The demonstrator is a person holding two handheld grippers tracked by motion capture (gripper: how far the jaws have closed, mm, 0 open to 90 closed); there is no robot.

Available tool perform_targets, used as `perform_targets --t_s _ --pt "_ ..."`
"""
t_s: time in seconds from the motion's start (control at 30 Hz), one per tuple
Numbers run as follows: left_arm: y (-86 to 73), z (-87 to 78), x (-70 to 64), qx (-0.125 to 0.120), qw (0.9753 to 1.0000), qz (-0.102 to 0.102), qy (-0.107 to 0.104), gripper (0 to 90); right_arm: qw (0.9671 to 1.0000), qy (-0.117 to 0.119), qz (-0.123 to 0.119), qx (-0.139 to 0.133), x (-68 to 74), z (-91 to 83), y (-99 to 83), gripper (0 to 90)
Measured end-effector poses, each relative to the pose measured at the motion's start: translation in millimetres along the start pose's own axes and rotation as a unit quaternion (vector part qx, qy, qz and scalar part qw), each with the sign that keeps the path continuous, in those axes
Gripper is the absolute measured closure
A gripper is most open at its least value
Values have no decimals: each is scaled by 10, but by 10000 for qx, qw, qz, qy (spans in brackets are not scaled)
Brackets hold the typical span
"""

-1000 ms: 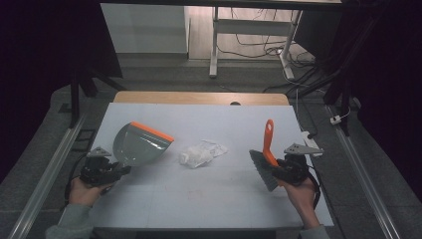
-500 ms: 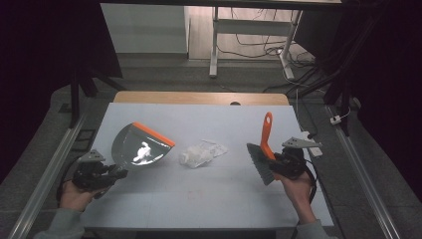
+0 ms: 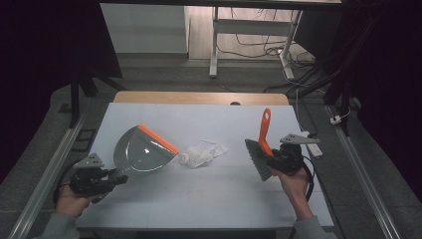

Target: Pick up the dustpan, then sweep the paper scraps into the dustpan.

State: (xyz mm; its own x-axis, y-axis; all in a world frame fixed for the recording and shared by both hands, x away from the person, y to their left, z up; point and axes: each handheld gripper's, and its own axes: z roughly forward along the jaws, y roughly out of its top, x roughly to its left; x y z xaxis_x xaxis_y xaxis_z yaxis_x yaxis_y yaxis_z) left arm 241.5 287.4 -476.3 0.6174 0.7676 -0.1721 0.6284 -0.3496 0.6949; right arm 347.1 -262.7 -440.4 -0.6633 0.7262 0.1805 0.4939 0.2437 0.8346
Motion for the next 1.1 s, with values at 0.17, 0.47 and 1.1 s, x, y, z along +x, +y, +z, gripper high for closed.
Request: perform_targets --t_s 0.17,0.47,1.1 --pt "-29 -6 -44 89 9999 74 -76 619 10000 8 -25 -37 4 16 34 701" --pt "-88 20 -139 200 9990 257 -292 620 9999 -9 -33 -124 -15 58 101 701" --pt "-146 55 -213 422 9969 480 -462 620 9999 41 -96 -119 29 316 225 701"
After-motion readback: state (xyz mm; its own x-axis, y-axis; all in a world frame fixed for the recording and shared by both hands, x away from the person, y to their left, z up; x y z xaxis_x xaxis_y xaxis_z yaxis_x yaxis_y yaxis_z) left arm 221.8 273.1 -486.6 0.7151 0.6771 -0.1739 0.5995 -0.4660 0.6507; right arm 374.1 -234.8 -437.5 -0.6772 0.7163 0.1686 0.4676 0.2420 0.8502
